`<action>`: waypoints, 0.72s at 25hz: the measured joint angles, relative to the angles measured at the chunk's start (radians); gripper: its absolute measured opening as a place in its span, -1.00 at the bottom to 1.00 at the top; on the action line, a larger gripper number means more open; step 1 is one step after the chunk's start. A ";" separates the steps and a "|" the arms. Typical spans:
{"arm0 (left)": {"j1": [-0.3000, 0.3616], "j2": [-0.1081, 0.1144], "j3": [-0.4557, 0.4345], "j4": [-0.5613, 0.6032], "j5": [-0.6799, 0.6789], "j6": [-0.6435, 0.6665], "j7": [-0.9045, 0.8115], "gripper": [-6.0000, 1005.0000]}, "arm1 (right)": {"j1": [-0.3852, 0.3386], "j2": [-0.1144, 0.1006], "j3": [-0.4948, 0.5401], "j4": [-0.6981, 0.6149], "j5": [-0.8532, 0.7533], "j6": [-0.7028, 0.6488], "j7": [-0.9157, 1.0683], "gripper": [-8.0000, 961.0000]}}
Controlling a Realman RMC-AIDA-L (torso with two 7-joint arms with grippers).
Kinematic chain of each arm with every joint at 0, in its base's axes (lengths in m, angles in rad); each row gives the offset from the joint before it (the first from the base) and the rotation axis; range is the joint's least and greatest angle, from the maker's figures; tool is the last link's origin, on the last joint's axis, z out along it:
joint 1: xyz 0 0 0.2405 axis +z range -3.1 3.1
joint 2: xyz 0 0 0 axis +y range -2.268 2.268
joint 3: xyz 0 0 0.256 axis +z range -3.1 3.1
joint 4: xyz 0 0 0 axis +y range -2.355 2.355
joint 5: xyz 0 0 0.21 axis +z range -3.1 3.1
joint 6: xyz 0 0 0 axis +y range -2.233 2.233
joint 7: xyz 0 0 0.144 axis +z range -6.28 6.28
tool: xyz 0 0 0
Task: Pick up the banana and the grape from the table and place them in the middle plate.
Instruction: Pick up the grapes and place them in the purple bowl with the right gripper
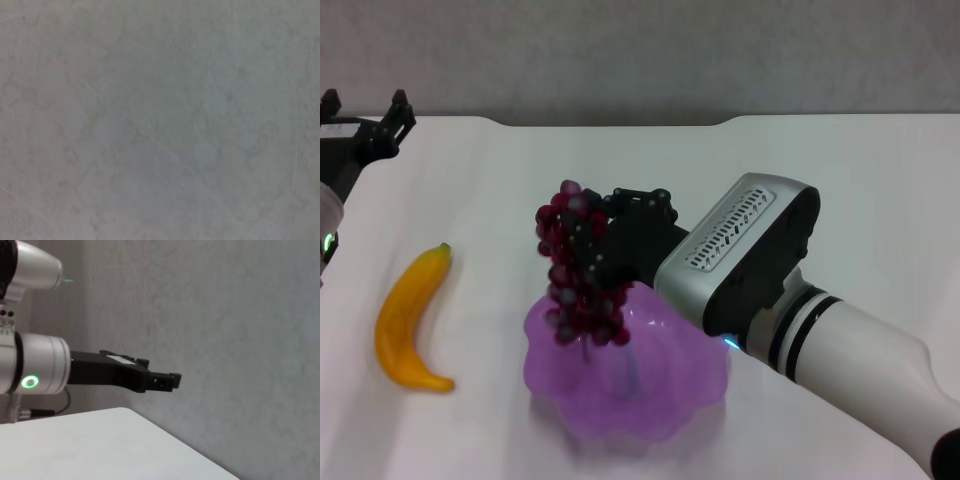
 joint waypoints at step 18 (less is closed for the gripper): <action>0.002 0.000 0.000 0.000 0.000 0.000 0.001 0.66 | -0.023 -0.001 0.043 -0.035 -0.034 0.183 -0.038 -0.46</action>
